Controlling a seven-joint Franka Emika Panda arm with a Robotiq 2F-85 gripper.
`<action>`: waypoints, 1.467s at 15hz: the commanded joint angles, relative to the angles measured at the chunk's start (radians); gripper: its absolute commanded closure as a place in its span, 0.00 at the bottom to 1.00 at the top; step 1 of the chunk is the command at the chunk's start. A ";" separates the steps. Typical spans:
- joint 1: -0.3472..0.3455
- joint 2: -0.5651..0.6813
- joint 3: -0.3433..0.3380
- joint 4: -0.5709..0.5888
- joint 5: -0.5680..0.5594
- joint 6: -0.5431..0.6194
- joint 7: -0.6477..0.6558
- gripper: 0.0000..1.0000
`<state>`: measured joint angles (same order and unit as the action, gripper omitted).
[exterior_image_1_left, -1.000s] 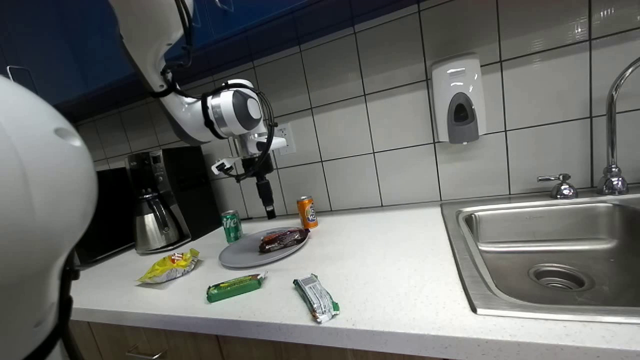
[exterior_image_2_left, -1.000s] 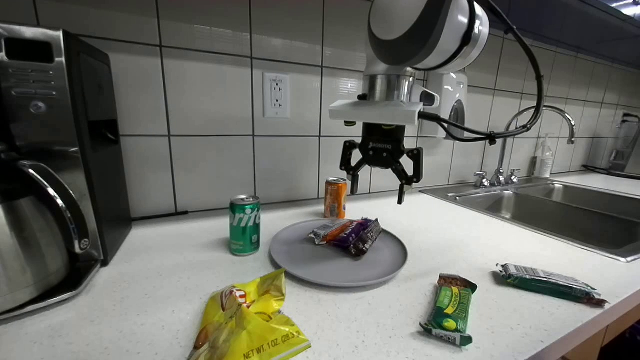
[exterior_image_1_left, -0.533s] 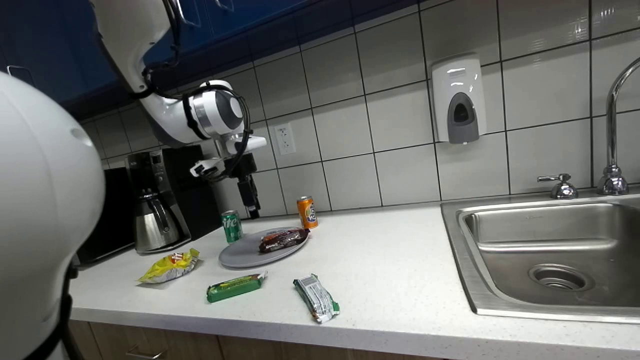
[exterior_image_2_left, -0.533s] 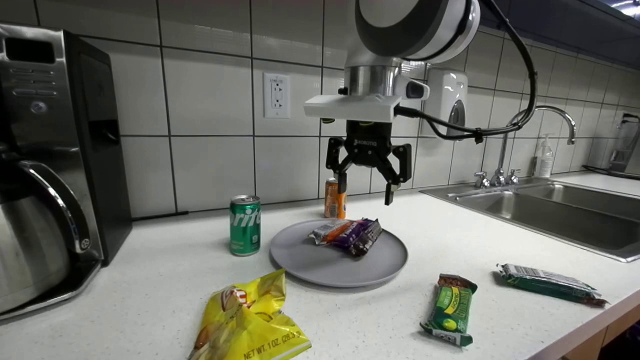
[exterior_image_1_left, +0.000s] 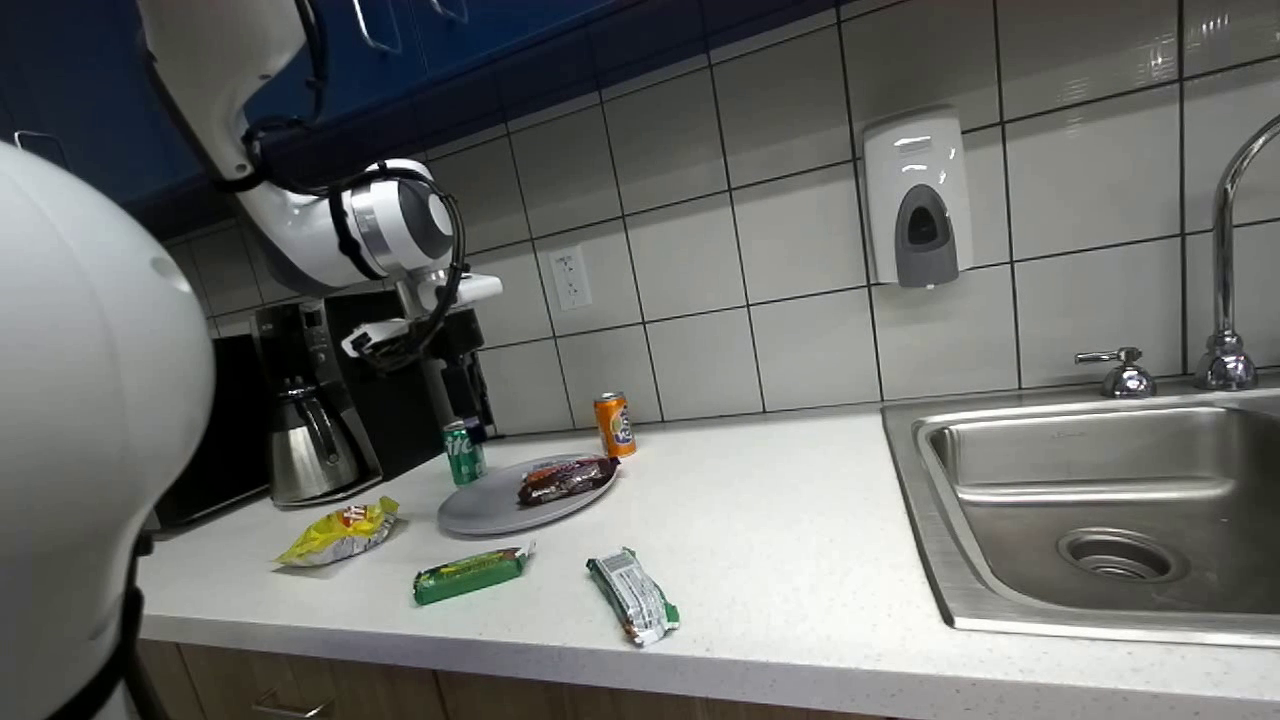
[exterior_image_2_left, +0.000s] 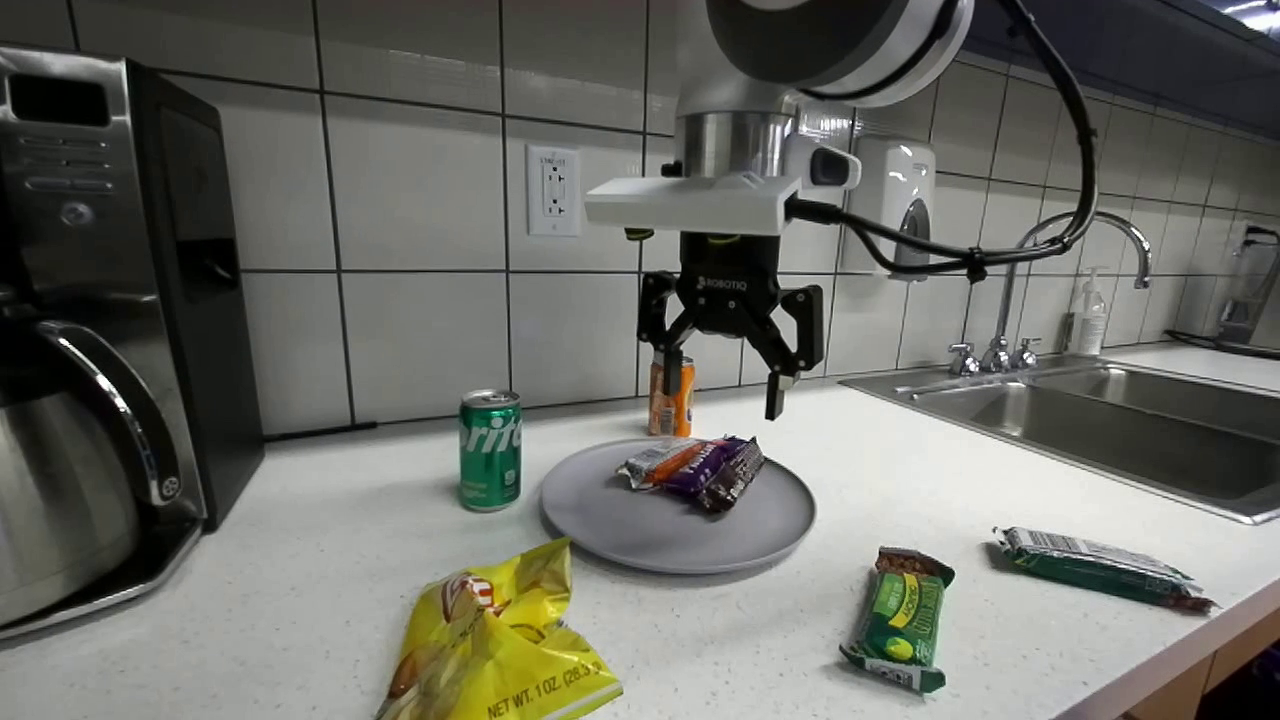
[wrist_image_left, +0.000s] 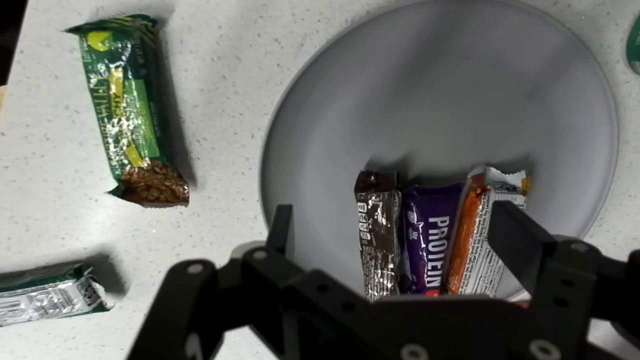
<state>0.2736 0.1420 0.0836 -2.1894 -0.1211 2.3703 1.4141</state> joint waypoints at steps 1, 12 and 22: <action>-0.017 -0.062 0.014 -0.065 -0.013 0.001 0.035 0.00; -0.021 -0.128 0.033 -0.183 -0.009 0.002 0.075 0.00; -0.028 -0.189 0.064 -0.290 -0.008 -0.005 0.139 0.00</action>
<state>0.2707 0.0056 0.1162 -2.4284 -0.1211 2.3712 1.5115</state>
